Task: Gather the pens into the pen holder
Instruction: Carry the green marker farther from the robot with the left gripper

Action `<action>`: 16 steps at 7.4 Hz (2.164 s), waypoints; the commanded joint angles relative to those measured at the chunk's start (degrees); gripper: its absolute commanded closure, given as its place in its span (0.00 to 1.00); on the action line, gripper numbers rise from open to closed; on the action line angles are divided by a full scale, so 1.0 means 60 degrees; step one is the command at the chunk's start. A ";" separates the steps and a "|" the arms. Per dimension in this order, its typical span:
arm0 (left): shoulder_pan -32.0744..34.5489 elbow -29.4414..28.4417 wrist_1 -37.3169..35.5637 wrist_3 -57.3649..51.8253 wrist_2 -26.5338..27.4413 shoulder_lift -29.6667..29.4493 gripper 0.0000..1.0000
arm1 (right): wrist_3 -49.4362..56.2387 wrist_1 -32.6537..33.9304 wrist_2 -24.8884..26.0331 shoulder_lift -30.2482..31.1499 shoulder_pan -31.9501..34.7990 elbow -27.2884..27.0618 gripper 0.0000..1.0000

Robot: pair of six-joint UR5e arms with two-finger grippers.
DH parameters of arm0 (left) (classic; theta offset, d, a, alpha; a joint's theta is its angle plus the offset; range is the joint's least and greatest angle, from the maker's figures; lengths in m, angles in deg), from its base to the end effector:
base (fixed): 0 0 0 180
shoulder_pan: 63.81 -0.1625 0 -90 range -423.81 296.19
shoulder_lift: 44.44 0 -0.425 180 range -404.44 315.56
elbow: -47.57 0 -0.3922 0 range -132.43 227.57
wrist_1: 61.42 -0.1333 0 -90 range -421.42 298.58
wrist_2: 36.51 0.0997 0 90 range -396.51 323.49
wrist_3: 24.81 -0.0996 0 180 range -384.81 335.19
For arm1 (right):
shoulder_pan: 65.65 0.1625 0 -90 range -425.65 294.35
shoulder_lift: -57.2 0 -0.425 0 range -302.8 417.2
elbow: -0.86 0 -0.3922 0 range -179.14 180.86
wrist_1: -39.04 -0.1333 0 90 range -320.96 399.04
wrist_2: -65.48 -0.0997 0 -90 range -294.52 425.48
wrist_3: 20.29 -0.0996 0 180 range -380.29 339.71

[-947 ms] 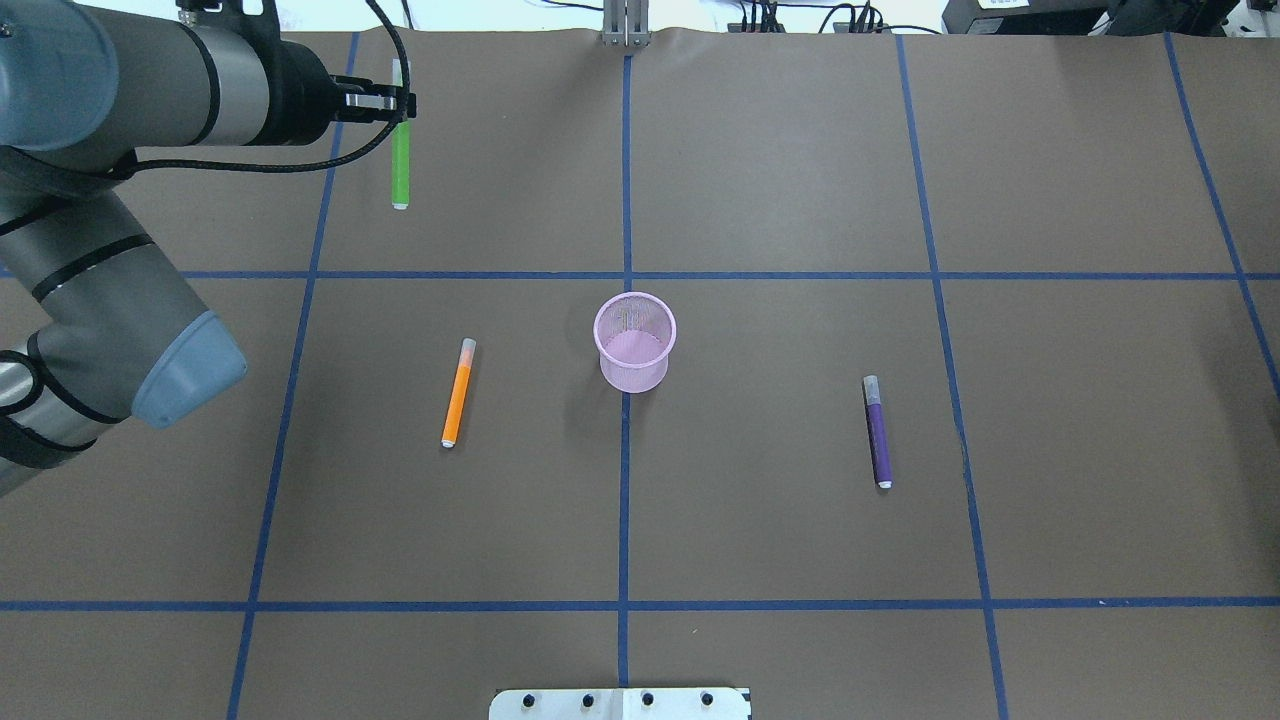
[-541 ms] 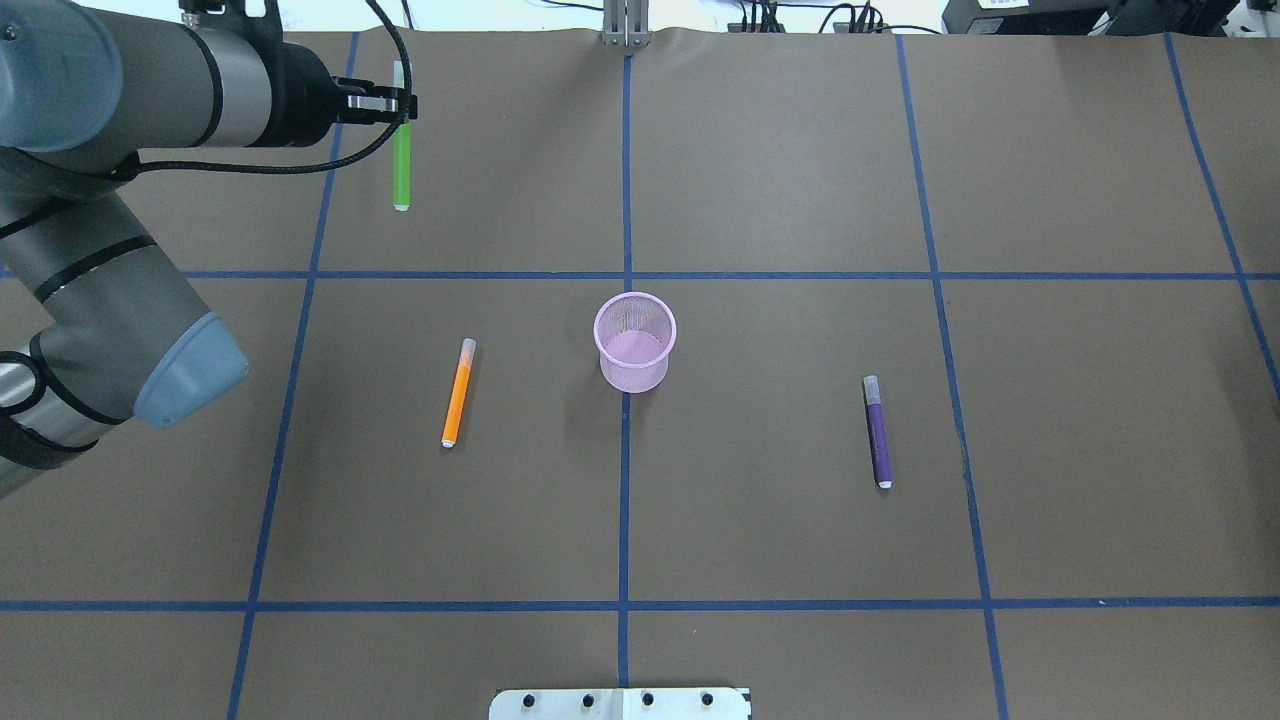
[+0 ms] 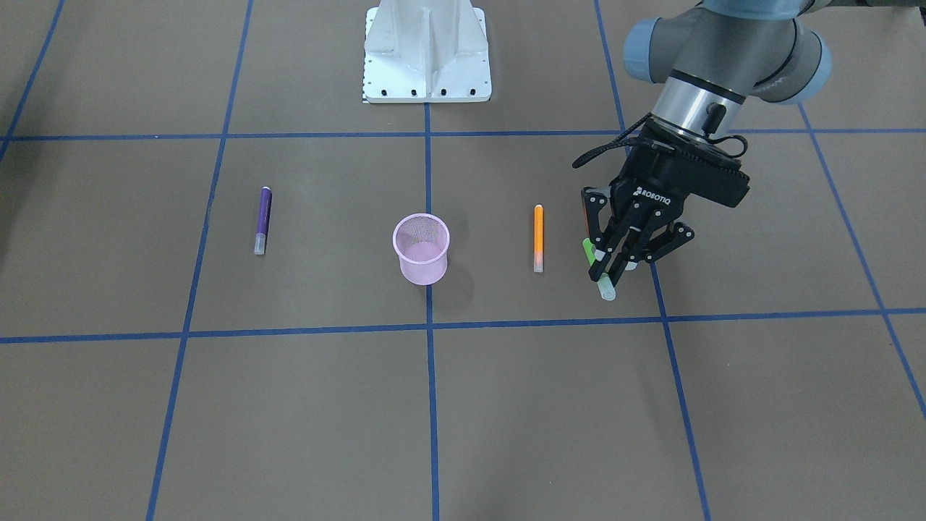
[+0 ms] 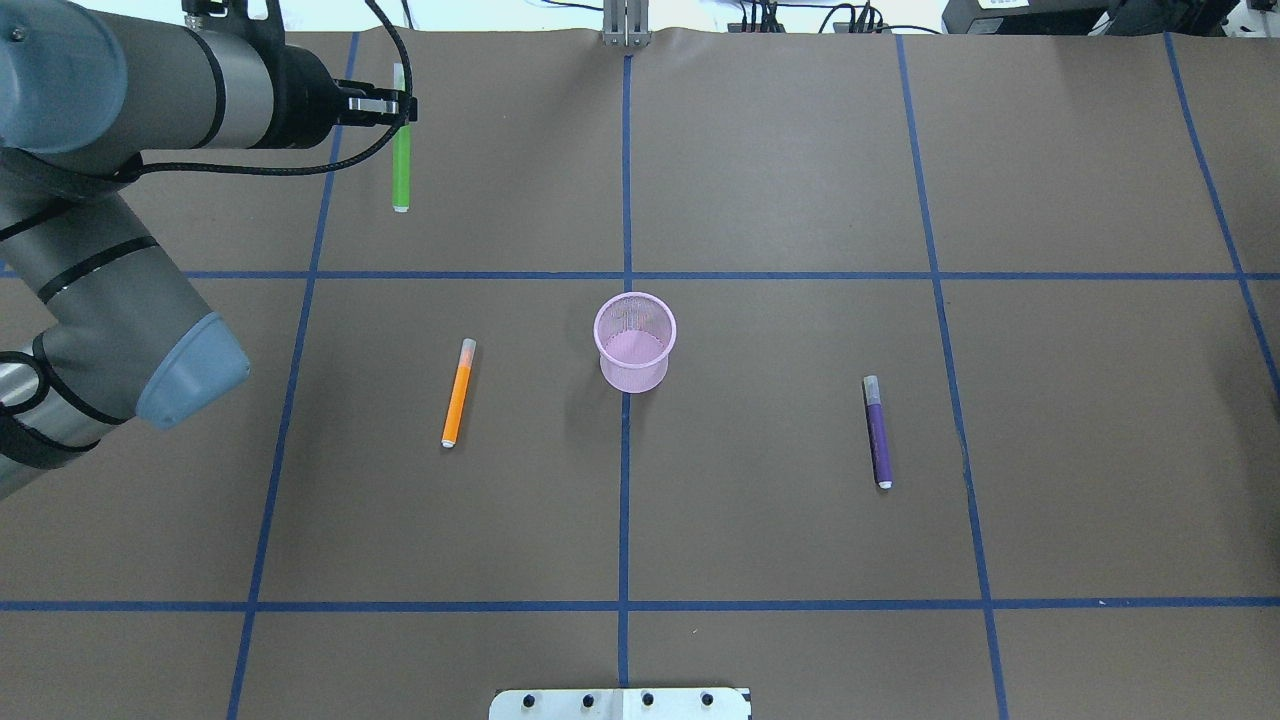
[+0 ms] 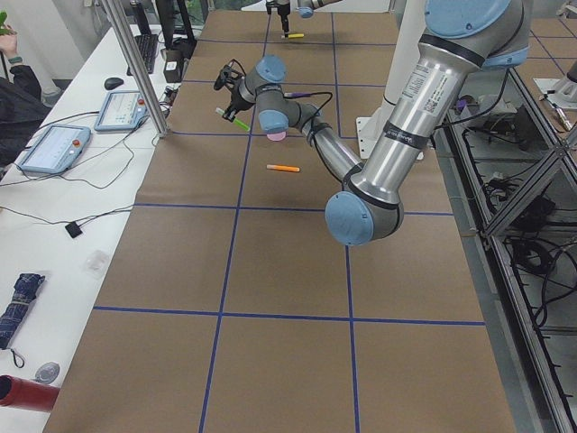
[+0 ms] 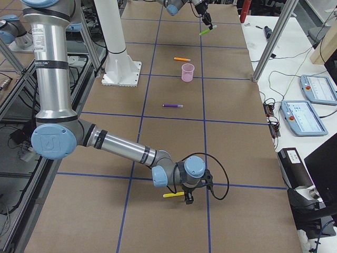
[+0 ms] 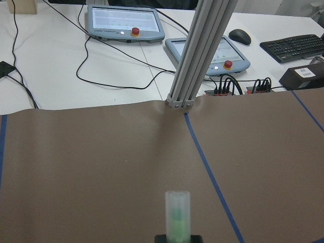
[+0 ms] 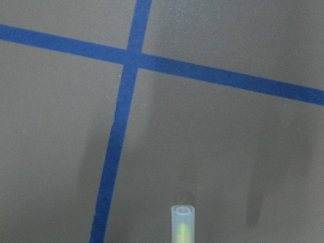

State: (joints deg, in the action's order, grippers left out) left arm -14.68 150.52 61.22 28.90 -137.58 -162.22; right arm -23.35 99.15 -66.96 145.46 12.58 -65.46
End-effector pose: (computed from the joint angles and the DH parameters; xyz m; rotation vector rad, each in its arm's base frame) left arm 0.3177 -0.5416 0.2151 0.7433 1.0499 -0.0686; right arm -0.0344 -0.4889 0.7929 0.0359 -0.7516 -0.1962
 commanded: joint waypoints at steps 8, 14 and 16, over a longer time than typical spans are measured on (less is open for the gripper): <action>0.0000 -0.0092 -0.0005 -0.0001 0.0000 0.0000 1.00 | 0.0027 0.0015 -0.0016 0.0012 -0.0015 0.0112 0.59; -0.0059 -0.0151 0.0009 0.0014 0.0000 -0.0015 1.00 | 0.0042 0.0015 -0.0001 0.0041 -0.0015 0.0112 0.60; -0.0059 -0.0151 0.0009 0.0014 0.0000 -0.0015 1.00 | 0.0042 0.0015 -0.0001 0.0026 -0.0015 0.0170 0.60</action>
State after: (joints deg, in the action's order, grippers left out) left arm -14.99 149.63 61.27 28.97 -137.58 -162.30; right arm -23.10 99.24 -67.00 145.64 12.49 -64.57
